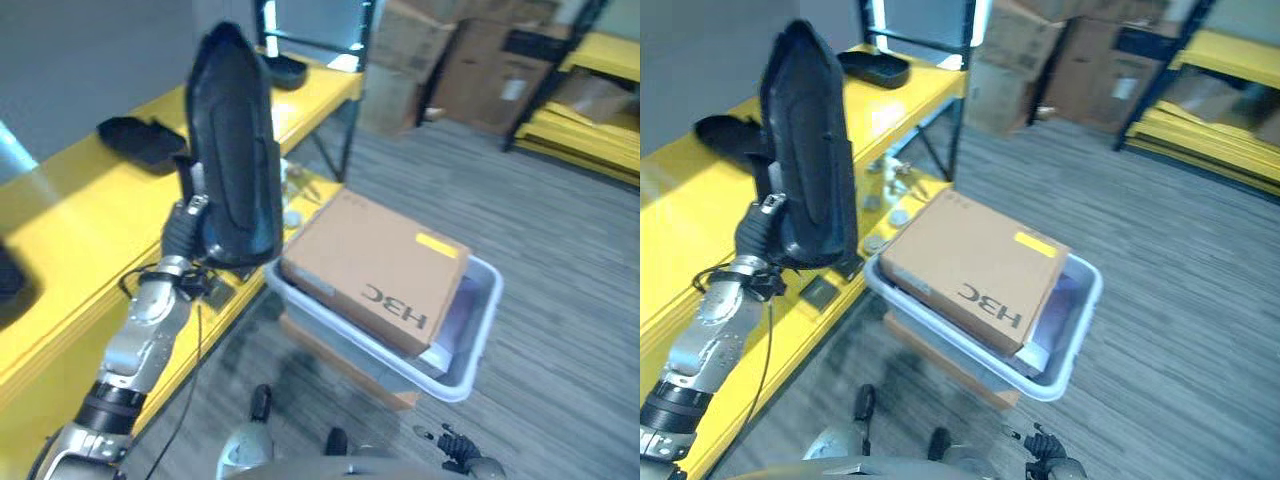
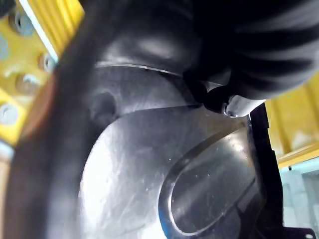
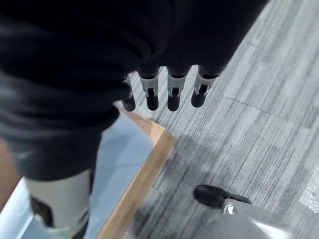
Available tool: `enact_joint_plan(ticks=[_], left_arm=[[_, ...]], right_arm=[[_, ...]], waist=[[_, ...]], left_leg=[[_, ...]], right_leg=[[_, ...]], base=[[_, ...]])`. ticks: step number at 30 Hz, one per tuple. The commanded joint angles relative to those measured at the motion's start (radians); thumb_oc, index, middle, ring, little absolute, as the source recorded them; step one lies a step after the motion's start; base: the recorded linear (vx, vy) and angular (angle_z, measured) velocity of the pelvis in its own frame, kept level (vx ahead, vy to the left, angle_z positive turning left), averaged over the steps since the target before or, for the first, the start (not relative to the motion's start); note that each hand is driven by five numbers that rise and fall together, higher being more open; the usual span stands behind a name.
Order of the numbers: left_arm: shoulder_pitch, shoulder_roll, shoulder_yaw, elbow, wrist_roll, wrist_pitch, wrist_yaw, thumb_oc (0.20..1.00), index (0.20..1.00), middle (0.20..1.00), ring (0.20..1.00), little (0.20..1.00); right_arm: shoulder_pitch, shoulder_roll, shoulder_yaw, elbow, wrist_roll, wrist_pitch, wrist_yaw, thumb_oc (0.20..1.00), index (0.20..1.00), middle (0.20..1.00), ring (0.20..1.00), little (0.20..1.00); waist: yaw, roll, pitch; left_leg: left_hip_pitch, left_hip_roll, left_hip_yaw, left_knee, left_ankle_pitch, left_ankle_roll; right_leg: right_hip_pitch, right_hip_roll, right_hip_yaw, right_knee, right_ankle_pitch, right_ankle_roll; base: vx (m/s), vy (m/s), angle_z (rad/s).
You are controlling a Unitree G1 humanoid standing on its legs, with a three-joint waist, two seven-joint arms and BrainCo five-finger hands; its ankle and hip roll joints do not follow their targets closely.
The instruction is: Move parts from the plastic box to the shelf.
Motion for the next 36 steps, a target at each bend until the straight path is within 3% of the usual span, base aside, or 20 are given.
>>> enact_joint_plan(ticks=[1, 3, 5, 8, 13, 15, 19, 20, 22, 23, 25, 26, 28, 30, 31, 32, 36], left_arm=[[-0.067, 0.041, 0.112, -0.066, 0.097, -0.111, 0.040, 0.200, 0.200, 0.200, 0.200, 0.200], [-0.050, 0.046, 0.138, -0.083, 0.116, -0.097, 0.078, 0.200, 0.200, 0.200, 0.200, 0.200], [-0.014, 0.053, 0.174, -0.090, 0.168, -0.085, 0.115, 0.200, 0.200, 0.200, 0.200, 0.200], [0.020, 0.063, 0.206, -0.080, 0.180, -0.077, 0.137, 0.200, 0.200, 0.200, 0.200, 0.200], [0.118, 0.078, 0.278, -0.081, 0.189, -0.079, 0.136, 0.200, 0.200, 0.200, 0.200, 0.200], [0.169, 0.079, 0.329, -0.084, 0.186, -0.066, 0.108, 0.200, 0.200, 0.200, 0.200, 0.200], [0.203, 0.082, 0.369, -0.076, 0.166, -0.059, 0.071, 0.200, 0.200, 0.200, 0.200, 0.200], [0.189, 0.093, 0.368, -0.062, 0.150, -0.052, 0.060, 0.200, 0.200, 0.200, 0.200, 0.200], [0.166, 0.100, 0.349, -0.048, 0.137, -0.042, 0.065, 0.200, 0.200, 0.200, 0.200, 0.200], [0.146, 0.099, 0.326, -0.034, 0.142, -0.045, 0.066, 0.200, 0.200, 0.200, 0.200, 0.200], [0.122, 0.105, 0.290, -0.021, 0.137, -0.044, 0.078, 0.200, 0.200, 0.200, 0.200, 0.200], [0.094, 0.103, 0.249, -0.011, 0.136, -0.043, 0.095, 0.200, 0.200, 0.200, 0.200, 0.200], [0.072, 0.090, 0.217, -0.026, 0.151, -0.024, 0.118, 0.200, 0.200, 0.200, 0.200, 0.200], [0.065, 0.080, 0.206, -0.035, 0.158, -0.012, 0.124, 0.200, 0.200, 0.200, 0.200, 0.200], [0.058, 0.068, 0.193, -0.039, 0.155, 0.001, 0.123, 0.200, 0.200, 0.200, 0.200, 0.200], [0.053, 0.062, 0.192, -0.048, 0.149, 0.022, 0.109, 0.200, 0.200, 0.200, 0.200, 0.200], [0.052, 0.022, 0.156, -0.056, 0.158, 0.040, 0.113, 0.200, 0.200, 0.200, 0.200, 0.200]], right_arm=[[-0.001, 0.022, 0.017, 0.029, -0.128, 0.017, 0.019, 1.000, 1.000, 1.000, 1.000, 1.000], [-0.012, 0.029, 0.033, 0.053, -0.153, 0.029, 0.014, 1.000, 1.000, 1.000, 1.000, 1.000], [-0.031, 0.041, 0.057, 0.110, -0.173, 0.049, 0.007, 1.000, 1.000, 1.000, 1.000, 1.000], [-0.055, 0.051, 0.080, 0.159, -0.212, 0.064, -0.002, 1.000, 1.000, 1.000, 1.000, 1.000], [-0.117, 0.053, 0.097, 0.201, -0.259, 0.122, -0.012, 1.000, 1.000, 1.000, 1.000, 1.000], [-0.134, 0.049, 0.105, 0.182, -0.297, 0.163, 0.011, 1.000, 1.000, 1.000, 1.000, 1.000], [-0.143, 0.064, 0.121, 0.164, -0.269, 0.183, -0.001, 1.000, 1.000, 1.000, 1.000, 1.000], [-0.147, 0.072, 0.113, 0.170, -0.232, 0.178, -0.017, 1.000, 1.000, 1.000, 1.000, 1.000], [-0.146, 0.081, 0.097, 0.184, -0.213, 0.164, -0.028, 1.000, 1.000, 1.000, 1.000, 1.000], [-0.143, 0.084, 0.082, 0.191, -0.206, 0.154, -0.027, 1.000, 1.000, 1.000, 1.000, 1.000], [-0.139, 0.083, 0.062, 0.208, -0.201, 0.136, -0.021, 1.000, 1.000, 1.000, 1.000, 1.000], [-0.133, 0.075, 0.049, 0.231, -0.205, 0.106, -0.002, 1.000, 1.000, 1.000, 1.000, 1.000], [-0.135, 0.071, 0.038, 0.250, -0.204, 0.087, 0.013, 1.000, 1.000, 1.000, 1.000, 1.000], [-0.138, 0.070, 0.033, 0.264, -0.201, 0.078, 0.018, 1.000, 1.000, 1.000, 1.000, 1.000], [-0.140, 0.071, 0.029, 0.278, -0.193, 0.076, 0.024, 1.000, 1.000, 1.000, 1.000, 1.000], [-0.133, 0.067, 0.031, 0.272, -0.202, 0.093, 0.039, 1.000, 1.000, 1.000, 1.000, 1.000], [-0.136, 0.054, 0.038, 0.294, -0.189, 0.089, 0.031, 1.000, 1.000, 1.000, 1.000, 1.000]], waist=[[-0.042, -0.036, -0.017], [-0.035, -0.042, -0.020], [-0.018, -0.036, -0.034], [0.002, -0.016, -0.045], [0.068, -0.008, -0.057], [0.107, -0.010, -0.065], [0.143, -0.012, -0.070], [0.141, -0.009, -0.065], [0.125, -0.005, -0.052], [0.106, 0.009, -0.035], [0.068, 0.015, -0.014], [0.020, 0.008, 0.006], [-0.008, -0.008, 0.013], [-0.024, -0.018, 0.018], [-0.046, -0.032, 0.012], [-0.063, -0.037, -0.001], [-0.053, -0.057, -0.042]], left_leg=[[-0.035, 0.040, 0.072, 0.029, 0.205, -0.048], [-0.025, 0.029, 0.102, 0.065, 0.175, -0.037], [0.031, -0.009, 0.151, 0.043, 0.122, -0.030], [0.063, -0.031, 0.212, -0.014, 0.142, -0.032], [0.089, -0.090, 0.133, -0.050, 0.128, -0.010], [0.095, -0.110, 0.090, -0.044, 0.108, 0.006], [0.107, -0.132, 0.044, -0.012, 0.069, 0.040], [0.108, -0.149, 0.025, 0.008, 0.049, 0.073], [0.113, -0.173, -0.001, 0.021, 0.031, 0.108], [0.109, -0.180, -0.011, 0.035, 0.035, 0.133], [0.129, -0.194, -0.051, 0.034, 0.023, 0.152], [0.145, -0.212, -0.103, 0.026, 0.021, 0.154], [0.151, -0.227, -0.151, 0.026, 0.020, 0.148], [0.165, -0.236, -0.186, 0.024, 0.015, 0.141], [0.182, -0.249, -0.227, 0.024, 0.006, 0.136], [0.196, -0.245, -0.257, 0.024, -0.001, 0.133], [0.174, -0.217, -0.207, 0.034, 0.006, 0.113]], right_leg=[[-0.015, -0.035, 0.056, -0.015, -0.012, 0.129], [-0.014, -0.050, 0.020, -0.023, -0.005, 0.129], [0.004, -0.068, -0.029, -0.042, -0.011, 0.141], [0.032, -0.072, -0.089, -0.055, -0.007, 0.145], [0.043, -0.082, -0.096, -0.034, -0.020, 0.150], [0.048, -0.100, -0.105, -0.011, -0.033, 0.156], [0.038, -0.147, -0.111, 0.076, -0.064, 0.169], [0.010, -0.187, -0.083, 0.212, -0.061, 0.188], [-0.057, -0.225, -0.021, 0.377, -0.027, 0.207], [-0.119, -0.229, 0.019, 0.495, 0.024, 0.194], [-0.208, -0.186, 0.119, 0.621, 0.040, 0.186], [-0.258, -0.105, 0.179, 0.580, 0.055, 0.185], [-0.278, -0.057, 0.223, 0.439, 0.077, 0.186], [-0.256, -0.040, 0.241, 0.308, 0.092, 0.185], [-0.258, -0.013, 0.300, 0.173, 0.135, 0.191], [-0.243, 0.012, 0.343, 0.115, 0.136, 0.178], [-0.133, 0.033, 0.357, -0.015, 0.109, 0.147]], base=[[-0.13, 0.017, 1.49], [-0.07, 0.050, 0.85], [-0.01, 0.123, 0.74], [0.02, 0.150, 1.14], [0.10, 0.194, 0.96], [0.20, 0.265, 0.48], [0.18, 0.214, 0.43], [0.20, 0.287, 0.26], [0.14, 0.286, 0.25], [0.05, 0.233, 0.41], [0.08, 0.101, 0.83], [0.17, -0.046, 1.02], [0.19, -0.151, 0.91], [0.23, -0.172, 1.24], [0.43, -0.261, 1.00], [0.48, -0.303, 0.98], [0.24, -0.192, 0.53]])
